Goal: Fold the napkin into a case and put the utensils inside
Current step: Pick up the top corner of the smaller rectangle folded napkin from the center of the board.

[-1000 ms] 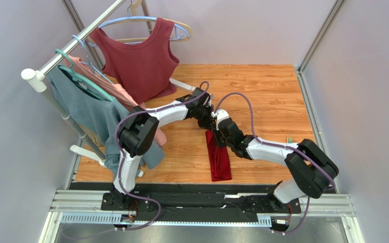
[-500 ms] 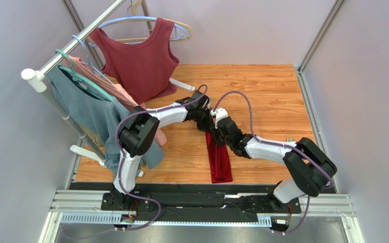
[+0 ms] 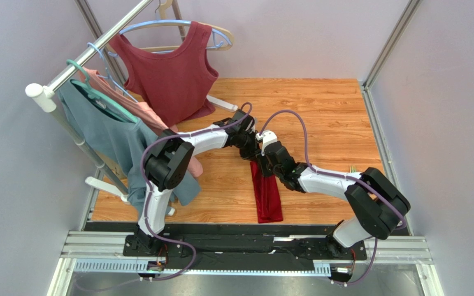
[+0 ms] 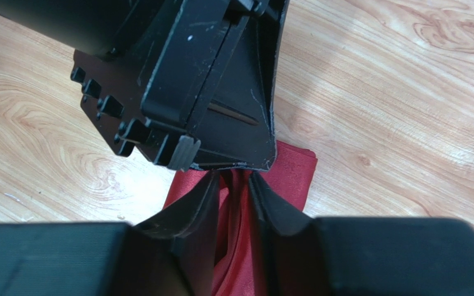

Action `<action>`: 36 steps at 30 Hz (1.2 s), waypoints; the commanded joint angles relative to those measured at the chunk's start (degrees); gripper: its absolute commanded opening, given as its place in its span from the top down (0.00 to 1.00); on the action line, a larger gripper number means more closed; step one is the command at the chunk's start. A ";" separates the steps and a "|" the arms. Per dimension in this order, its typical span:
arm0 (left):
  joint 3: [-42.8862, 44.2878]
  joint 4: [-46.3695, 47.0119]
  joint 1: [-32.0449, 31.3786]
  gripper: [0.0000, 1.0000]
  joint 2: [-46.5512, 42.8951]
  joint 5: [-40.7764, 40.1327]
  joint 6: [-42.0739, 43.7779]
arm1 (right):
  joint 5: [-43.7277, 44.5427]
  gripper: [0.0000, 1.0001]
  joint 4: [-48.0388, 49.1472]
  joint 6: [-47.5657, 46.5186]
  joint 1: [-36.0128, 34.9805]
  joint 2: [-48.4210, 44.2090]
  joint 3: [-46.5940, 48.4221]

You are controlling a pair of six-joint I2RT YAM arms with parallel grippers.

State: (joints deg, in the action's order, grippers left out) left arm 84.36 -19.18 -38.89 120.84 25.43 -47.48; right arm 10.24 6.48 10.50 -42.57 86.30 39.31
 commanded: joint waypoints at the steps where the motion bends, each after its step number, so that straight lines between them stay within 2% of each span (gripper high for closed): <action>1: -0.16 0.99 0.49 1.00 -2.97 2.34 -1.29 | -0.57 0.70 4.15 -0.22 0.20 -0.78 -0.37; 6: -2.44 4.49 1.45 1.00 -3.42 6.82 -5.67 | -0.13 0.64 4.15 -0.57 0.29 -0.52 -0.55; 20: -5.17 7.58 1.45 1.00 -5.26 9.28 -8.24 | 2.33 0.63 4.42 -0.57 0.29 2.20 1.30; 27: -5.61 7.67 1.54 1.00 -5.61 8.93 -7.62 | 3.64 0.68 4.16 -0.31 0.38 1.42 1.29; 33: -6.04 7.31 1.54 1.00 -5.35 9.28 -7.62 | 3.74 0.67 4.07 -1.19 0.82 -1.13 1.03; 35: -6.31 7.84 1.63 1.00 -5.35 9.46 -7.89 | 2.68 0.70 3.45 -1.18 1.43 -0.88 1.47; 36: -6.48 7.93 1.72 1.00 -5.43 9.46 -7.89 | 2.42 0.76 3.28 -1.19 1.52 -0.52 1.91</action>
State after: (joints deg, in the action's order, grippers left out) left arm 78.94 -11.55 -37.23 119.04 31.68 -54.78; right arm 11.79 6.76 10.22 -42.19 87.50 38.94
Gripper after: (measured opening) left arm 0.017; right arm 0.311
